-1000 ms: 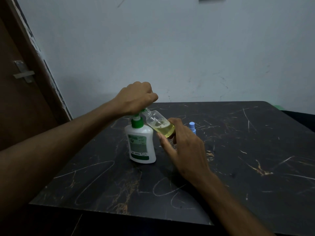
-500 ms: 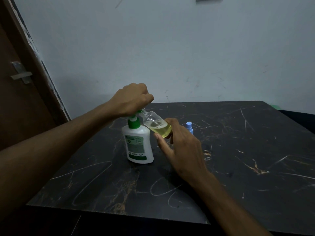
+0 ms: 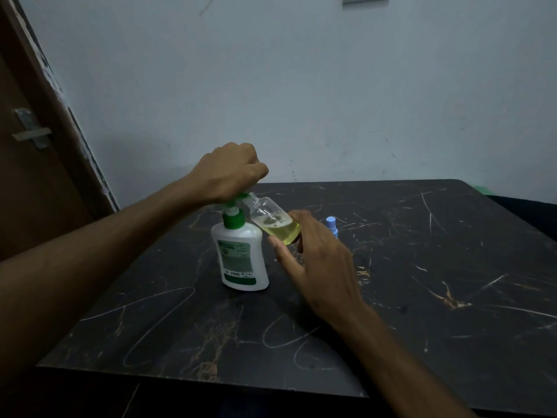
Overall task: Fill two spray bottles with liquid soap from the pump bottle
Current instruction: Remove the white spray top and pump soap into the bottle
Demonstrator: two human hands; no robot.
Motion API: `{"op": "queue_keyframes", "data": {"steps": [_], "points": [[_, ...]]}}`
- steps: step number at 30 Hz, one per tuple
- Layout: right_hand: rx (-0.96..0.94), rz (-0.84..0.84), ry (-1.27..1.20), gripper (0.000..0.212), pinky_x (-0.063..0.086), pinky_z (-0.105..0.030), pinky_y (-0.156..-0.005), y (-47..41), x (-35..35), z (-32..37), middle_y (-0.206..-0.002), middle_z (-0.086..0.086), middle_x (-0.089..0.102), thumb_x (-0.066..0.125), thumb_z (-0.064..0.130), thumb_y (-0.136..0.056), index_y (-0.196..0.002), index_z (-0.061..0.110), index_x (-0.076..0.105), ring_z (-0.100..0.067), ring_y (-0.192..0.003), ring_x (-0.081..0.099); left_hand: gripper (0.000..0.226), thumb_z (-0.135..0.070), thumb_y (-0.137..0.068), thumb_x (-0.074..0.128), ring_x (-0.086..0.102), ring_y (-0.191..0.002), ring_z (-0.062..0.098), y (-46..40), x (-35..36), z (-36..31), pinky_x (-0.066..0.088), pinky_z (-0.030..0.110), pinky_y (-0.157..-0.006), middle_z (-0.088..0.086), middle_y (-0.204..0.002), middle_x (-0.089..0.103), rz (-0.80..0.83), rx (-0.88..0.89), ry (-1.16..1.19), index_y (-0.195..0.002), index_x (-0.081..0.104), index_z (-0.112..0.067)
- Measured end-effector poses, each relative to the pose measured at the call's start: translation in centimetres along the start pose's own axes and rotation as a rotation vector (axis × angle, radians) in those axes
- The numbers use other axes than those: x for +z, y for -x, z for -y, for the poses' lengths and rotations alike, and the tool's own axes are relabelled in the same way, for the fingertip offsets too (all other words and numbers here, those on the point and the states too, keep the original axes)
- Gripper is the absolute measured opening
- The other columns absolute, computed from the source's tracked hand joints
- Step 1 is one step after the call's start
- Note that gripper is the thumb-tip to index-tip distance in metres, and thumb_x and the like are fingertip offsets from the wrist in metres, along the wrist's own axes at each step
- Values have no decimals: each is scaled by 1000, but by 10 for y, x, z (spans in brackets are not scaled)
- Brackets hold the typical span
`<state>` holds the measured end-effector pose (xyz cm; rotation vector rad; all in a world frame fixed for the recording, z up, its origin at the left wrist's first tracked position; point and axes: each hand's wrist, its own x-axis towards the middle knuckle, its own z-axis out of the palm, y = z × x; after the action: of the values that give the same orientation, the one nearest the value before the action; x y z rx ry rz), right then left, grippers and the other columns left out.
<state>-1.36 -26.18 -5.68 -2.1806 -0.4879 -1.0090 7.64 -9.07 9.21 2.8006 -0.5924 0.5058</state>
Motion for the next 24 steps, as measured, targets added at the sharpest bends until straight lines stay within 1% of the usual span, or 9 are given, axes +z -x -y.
{"op": "queue_keyframes", "data": {"steps": [2,4,6,10,12,17,20,24], "points": [[-1,-6,-4,31,51,-21,-65,0,1,-1,-102,12,63,59,45,-102,-123,23,57,-1,-83,55,31,-41,-75,41,28,-63,23,-1,2,-2,25,40,-60,1,-61,33,15,11,20,-61,23,-20],[-1,-7,-3,30,52,-22,-66,0,1,-1,-102,12,63,59,45,-102,-123,23,57,-1,-84,55,31,-43,-74,41,30,-62,23,0,5,-1,25,39,-60,0,-62,34,18,6,21,-61,24,-19],[-4,-3,-4,30,51,-21,-66,0,1,-1,-102,13,63,59,45,-102,-122,23,56,-1,-84,54,31,-42,-76,41,32,-62,23,3,7,1,24,38,-59,0,-62,36,12,-4,12,-61,26,-19],[-7,2,-1,32,48,-18,-67,0,1,0,-103,11,64,57,46,-102,-123,22,58,0,-84,53,32,-39,-78,43,28,-60,22,5,0,1,23,37,-58,0,-59,33,-28,7,19,-62,24,-20],[0,7,0,33,47,-16,-67,0,1,-1,-104,12,64,56,47,-102,-124,22,58,0,-84,53,32,-38,-78,43,27,-60,21,3,-1,0,22,36,-58,-1,-58,32,-24,19,26,-61,24,-20],[-4,11,0,35,52,-19,-68,-1,3,-3,-106,10,65,57,48,-101,-125,23,56,0,-85,54,30,-41,-79,43,30,-60,20,5,5,-2,23,36,-58,-3,-61,35,2,2,45,-61,28,-22],[-12,-1,-7,33,49,-15,-69,0,3,-3,-107,11,64,60,46,-101,-125,23,56,3,-86,52,30,-40,-78,43,31,-59,21,6,3,1,25,36,-58,-2,-59,36,-10,-4,33,-60,28,-21],[-7,-2,-13,34,45,-11,-67,0,2,-3,-106,12,65,60,46,-101,-125,23,57,1,-83,53,32,-40,-77,43,29,-59,24,2,-1,-1,25,38,-58,-1,-57,34,-13,14,2,-60,25,-20]]}}
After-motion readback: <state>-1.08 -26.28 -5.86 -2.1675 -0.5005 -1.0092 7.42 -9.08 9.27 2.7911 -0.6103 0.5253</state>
